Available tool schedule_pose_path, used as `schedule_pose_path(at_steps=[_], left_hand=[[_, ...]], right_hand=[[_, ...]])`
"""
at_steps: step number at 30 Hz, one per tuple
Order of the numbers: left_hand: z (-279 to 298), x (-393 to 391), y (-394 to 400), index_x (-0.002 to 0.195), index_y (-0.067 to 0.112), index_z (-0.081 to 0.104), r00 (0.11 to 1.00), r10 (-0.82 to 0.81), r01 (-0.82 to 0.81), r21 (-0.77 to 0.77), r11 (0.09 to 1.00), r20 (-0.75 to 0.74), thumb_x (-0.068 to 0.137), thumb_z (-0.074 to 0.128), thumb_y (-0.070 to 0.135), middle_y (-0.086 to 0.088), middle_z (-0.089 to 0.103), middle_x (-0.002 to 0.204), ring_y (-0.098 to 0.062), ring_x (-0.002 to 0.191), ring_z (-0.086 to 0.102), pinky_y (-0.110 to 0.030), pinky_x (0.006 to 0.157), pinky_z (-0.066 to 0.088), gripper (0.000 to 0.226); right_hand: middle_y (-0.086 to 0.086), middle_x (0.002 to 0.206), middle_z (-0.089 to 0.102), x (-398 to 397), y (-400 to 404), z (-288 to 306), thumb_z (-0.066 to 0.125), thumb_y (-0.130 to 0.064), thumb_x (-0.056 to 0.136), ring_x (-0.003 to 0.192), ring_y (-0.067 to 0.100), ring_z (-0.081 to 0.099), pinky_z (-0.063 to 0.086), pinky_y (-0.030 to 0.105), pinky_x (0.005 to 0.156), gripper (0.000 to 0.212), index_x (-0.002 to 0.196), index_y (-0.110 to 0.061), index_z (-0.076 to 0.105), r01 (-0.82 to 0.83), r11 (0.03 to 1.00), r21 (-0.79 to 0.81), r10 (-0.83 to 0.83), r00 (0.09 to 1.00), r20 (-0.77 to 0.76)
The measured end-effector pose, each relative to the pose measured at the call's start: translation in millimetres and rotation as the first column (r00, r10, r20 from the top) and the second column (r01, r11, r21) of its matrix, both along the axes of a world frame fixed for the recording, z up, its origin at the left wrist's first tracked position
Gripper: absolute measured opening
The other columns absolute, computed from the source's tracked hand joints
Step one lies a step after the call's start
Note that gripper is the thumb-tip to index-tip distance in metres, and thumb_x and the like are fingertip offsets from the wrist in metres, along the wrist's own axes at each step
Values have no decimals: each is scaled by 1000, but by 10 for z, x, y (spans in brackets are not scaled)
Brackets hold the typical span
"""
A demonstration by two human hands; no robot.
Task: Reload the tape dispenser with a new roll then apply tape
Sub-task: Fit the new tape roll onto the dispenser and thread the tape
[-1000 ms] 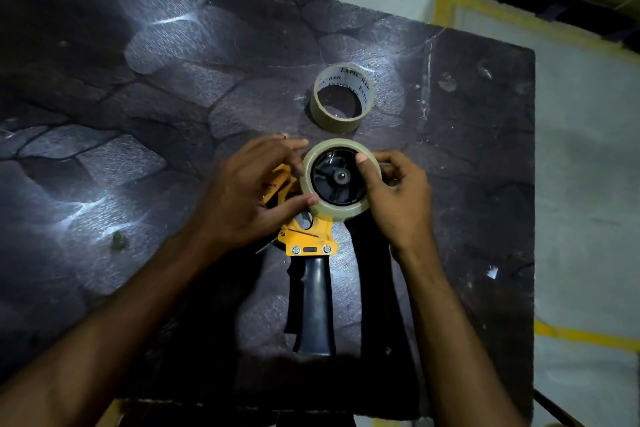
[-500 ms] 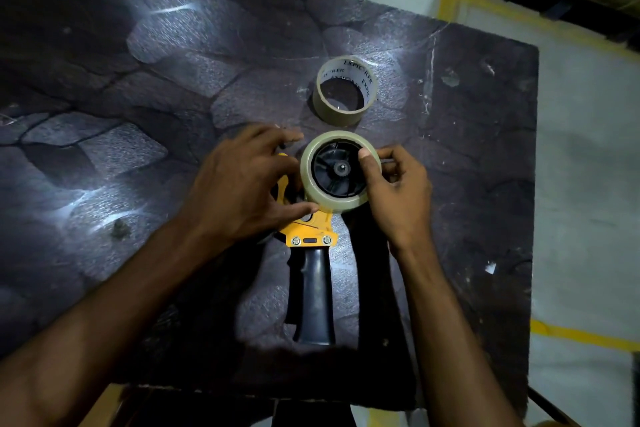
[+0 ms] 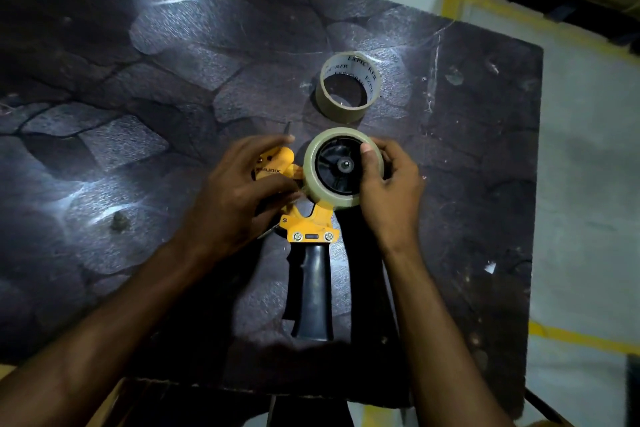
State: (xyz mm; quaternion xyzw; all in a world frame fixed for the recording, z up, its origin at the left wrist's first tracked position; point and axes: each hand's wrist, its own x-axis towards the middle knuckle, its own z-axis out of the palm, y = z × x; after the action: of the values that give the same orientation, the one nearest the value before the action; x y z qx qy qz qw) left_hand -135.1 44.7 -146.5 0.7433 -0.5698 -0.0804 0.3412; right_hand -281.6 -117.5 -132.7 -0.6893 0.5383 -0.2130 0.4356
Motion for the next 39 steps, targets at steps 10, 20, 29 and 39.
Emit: schedule_pose_path(at_steps=[10,20,29,39], left_hand=[[-31,-38,162,91,18,86,980,68,-37,-164,986,189,91,84,29,-13,53,144,-40,131,49,-62,98,48,11],[144,83,140,96,30,83,975,19,-38,79,996,223,93,75,55,-7,66,144,-38,132,57,-55,98,39,26],[135,97,-29,92,31,82,994,-47,29,170,985,103,89,68,53,-1,65,146,-36,134,54,-55,97,41,27],[-126,73,46,86,3,78,980,-176,174,-27,984,-91,91,81,17,-23,47,153,-40,151,40,-43,126,31,15]], right_hand=[[-1,107,76,59,93,-16,58,-46,93,105,28,71,59,49,93,31,108,-28,77,64,996,-55,-64,998,6],[0,130,69,4,213,-42,63,-35,98,125,20,65,52,51,109,39,136,-25,65,-36,998,-46,42,992,122],[-4,143,66,-104,203,-97,57,-28,102,137,19,59,47,54,115,41,143,-25,62,-163,983,-87,174,974,144],[-3,138,73,-23,192,-103,48,-1,102,128,11,61,44,30,109,45,135,-22,70,-164,967,-195,186,978,97]])
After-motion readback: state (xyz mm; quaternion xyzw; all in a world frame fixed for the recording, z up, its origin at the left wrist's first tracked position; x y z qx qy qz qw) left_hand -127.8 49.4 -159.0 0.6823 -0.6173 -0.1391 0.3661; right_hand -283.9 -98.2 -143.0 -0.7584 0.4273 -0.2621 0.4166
